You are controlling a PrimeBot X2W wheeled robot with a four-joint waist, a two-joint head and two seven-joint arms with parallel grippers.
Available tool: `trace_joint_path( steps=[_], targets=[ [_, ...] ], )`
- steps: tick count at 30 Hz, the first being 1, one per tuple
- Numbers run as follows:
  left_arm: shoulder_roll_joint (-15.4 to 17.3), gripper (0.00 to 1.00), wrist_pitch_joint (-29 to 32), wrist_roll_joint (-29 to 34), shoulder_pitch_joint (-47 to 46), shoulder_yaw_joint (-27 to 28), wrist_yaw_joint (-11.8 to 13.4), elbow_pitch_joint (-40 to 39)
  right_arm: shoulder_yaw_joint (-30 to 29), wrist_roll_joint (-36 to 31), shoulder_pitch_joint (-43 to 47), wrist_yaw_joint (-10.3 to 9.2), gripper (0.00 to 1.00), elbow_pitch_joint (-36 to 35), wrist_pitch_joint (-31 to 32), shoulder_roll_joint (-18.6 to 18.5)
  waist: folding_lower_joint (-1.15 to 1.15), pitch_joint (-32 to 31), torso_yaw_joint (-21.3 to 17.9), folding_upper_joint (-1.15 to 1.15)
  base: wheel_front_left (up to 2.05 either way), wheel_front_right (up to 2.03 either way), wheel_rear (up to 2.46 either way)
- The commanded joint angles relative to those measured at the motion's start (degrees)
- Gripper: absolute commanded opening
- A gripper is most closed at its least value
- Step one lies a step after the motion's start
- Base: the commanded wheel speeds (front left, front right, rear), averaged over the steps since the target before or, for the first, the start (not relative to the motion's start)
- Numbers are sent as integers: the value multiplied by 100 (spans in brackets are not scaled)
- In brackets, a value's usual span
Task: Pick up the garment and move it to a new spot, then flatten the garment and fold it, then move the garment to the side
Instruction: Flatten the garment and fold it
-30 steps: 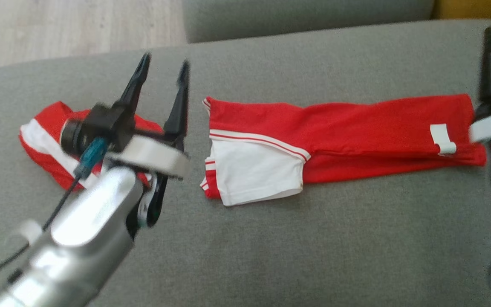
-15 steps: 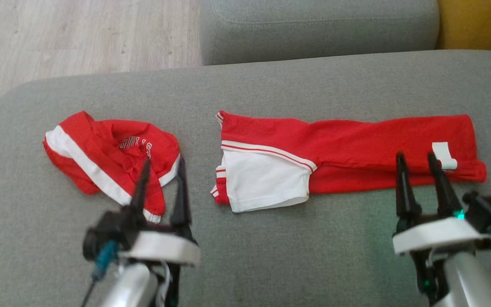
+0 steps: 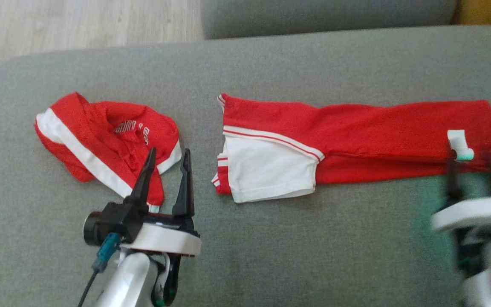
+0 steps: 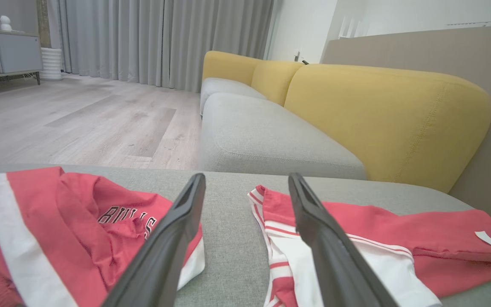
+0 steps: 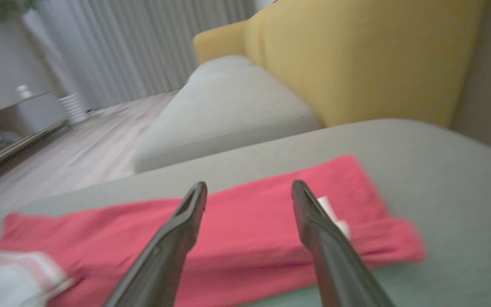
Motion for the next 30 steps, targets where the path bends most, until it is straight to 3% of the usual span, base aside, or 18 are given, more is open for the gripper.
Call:
trace_joint_path(
  steps=[1,6,15,25,26,27,28,30],
  targets=[
    [-19,100,-54,68,-270,252,-47,-131,-333,-170,-454,-4,100,-63,108,-74,-1,177,24,0,0,0,0],
    [-90,100,-54,204,-408,313,-212,-88,-1710,-720,-1189,-4,100,450,704,-41,-1,508,77,0,0,0,0],
    [-147,100,-54,328,-616,408,-365,4,-2773,-1409,-1954,-4,100,1229,1431,4,-1,902,153,0,0,0,0],
    [-159,100,-54,415,-768,550,-448,36,-2670,-1249,-2276,-4,100,1851,1998,39,-1,1099,120,0,0,0,0],
    [-159,100,-54,424,-784,575,-453,41,-2646,-1189,-2286,-4,62,1899,2011,39,-1,1107,110,0,0,0,0],
    [-159,100,-54,434,-796,603,-458,43,-2623,-1148,-2284,-4,9,1929,2008,39,-1,1111,98,0,0,0,0],
    [-160,100,-54,443,-804,631,-462,45,-2603,-1122,-2274,-4,0,1943,1996,39,-1,1111,85,0,0,0,0],
    [-160,100,-54,463,-811,686,-470,52,-2637,-1096,-2254,-4,0,1897,1917,40,-1,1095,53,0,0,0,0]
  ],
)
